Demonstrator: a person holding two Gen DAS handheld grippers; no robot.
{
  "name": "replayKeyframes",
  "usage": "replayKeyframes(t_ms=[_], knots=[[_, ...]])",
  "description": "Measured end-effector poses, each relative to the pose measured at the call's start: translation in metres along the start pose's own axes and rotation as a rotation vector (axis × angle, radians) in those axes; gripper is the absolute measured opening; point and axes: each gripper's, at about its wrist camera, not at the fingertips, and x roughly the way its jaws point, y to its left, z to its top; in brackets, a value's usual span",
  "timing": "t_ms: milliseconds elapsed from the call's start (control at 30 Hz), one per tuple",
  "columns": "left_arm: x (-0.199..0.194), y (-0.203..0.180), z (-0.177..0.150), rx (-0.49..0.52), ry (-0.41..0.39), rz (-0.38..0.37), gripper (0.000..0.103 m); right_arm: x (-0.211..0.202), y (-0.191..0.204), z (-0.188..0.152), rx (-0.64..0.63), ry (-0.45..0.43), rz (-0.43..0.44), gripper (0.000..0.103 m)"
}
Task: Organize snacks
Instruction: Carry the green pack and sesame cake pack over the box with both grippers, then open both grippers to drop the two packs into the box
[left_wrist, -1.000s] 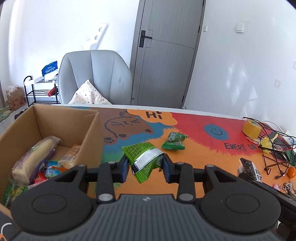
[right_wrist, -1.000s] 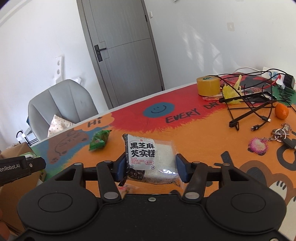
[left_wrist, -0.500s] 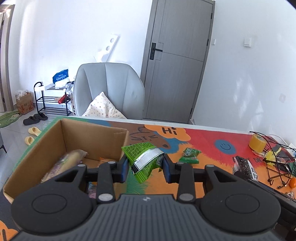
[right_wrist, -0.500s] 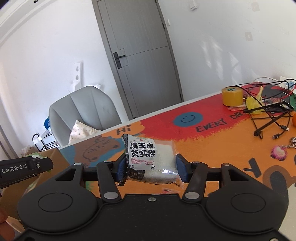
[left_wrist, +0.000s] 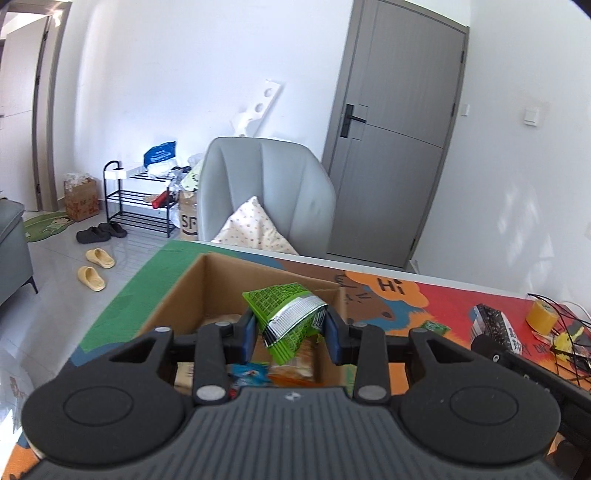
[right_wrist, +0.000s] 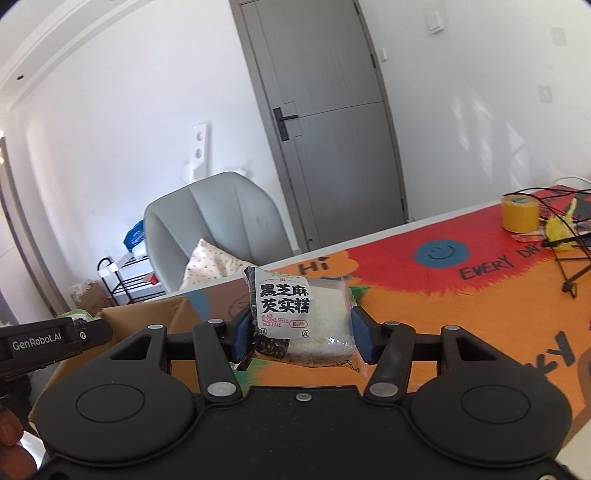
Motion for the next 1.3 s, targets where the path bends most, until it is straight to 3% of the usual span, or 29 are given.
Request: replayKeyframes(t_ms=[433,533,733,1233,1300], knots=[[0.013,0.044,0.007,-0.046,0.041,0.022,0.039,0.012,0.049,0.002,-0.065,0.014,0.069,0.054],[0.017,0.047,0.007,-0.027,0.065,-0.008,0.05,0.017,0.058,0.003,-0.079,0.02,0.079,0.054],[0.017,0.063,0.009,-0.065,0.033,0.008,0.071,0.027,0.077,0.004,-0.11,0.036,0.101,0.054],[0.02,0.108,0.018,-0.151,0.009,0.101,0.073,0.055,0.134,0.003,-0.183,0.082,0.21,0.054],[0.02,0.11,0.017,-0.153,0.01,0.111,0.074,0.059,0.139,0.002,-0.181,0.092,0.229,0.058]])
